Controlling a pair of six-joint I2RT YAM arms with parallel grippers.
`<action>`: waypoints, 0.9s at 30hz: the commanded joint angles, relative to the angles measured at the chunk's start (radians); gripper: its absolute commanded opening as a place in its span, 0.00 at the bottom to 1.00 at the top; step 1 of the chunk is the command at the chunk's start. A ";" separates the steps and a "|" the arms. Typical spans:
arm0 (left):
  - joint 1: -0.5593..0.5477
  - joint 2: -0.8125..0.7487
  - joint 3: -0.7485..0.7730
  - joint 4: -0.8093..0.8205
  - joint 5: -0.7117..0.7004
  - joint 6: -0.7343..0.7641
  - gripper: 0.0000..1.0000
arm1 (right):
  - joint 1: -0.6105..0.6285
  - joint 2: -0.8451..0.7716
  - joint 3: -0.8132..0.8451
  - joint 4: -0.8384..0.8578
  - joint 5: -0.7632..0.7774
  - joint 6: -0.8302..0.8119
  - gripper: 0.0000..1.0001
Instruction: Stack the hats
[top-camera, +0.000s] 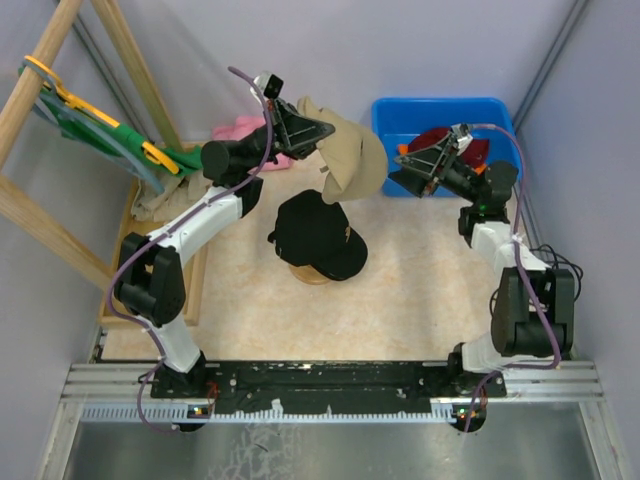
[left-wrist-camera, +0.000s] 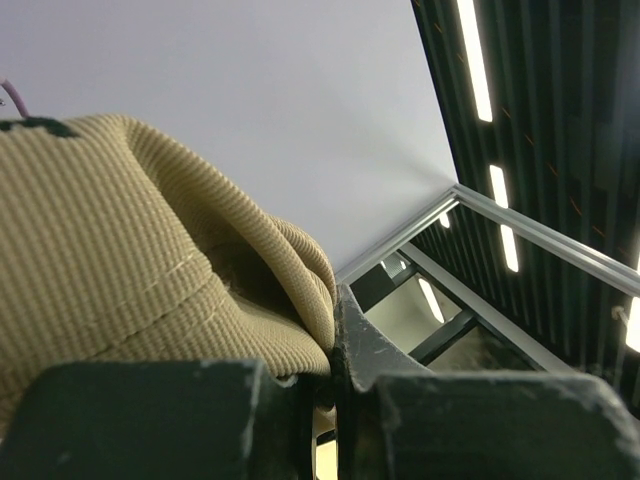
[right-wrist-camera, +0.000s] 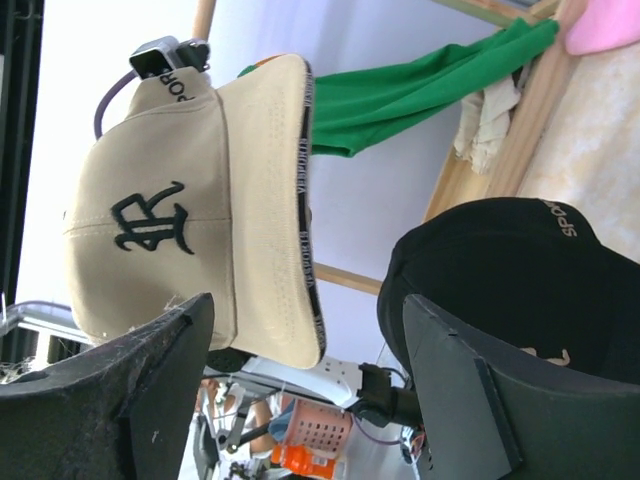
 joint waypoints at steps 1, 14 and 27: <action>-0.007 -0.032 0.003 0.038 0.008 -0.001 0.00 | 0.023 0.032 0.059 0.226 -0.029 0.109 0.74; -0.017 0.014 0.021 0.034 -0.003 0.011 0.00 | 0.126 0.051 0.057 0.255 0.000 0.145 0.42; -0.003 0.023 -0.024 0.064 -0.012 0.027 0.11 | 0.133 0.034 0.051 0.350 0.033 0.259 0.00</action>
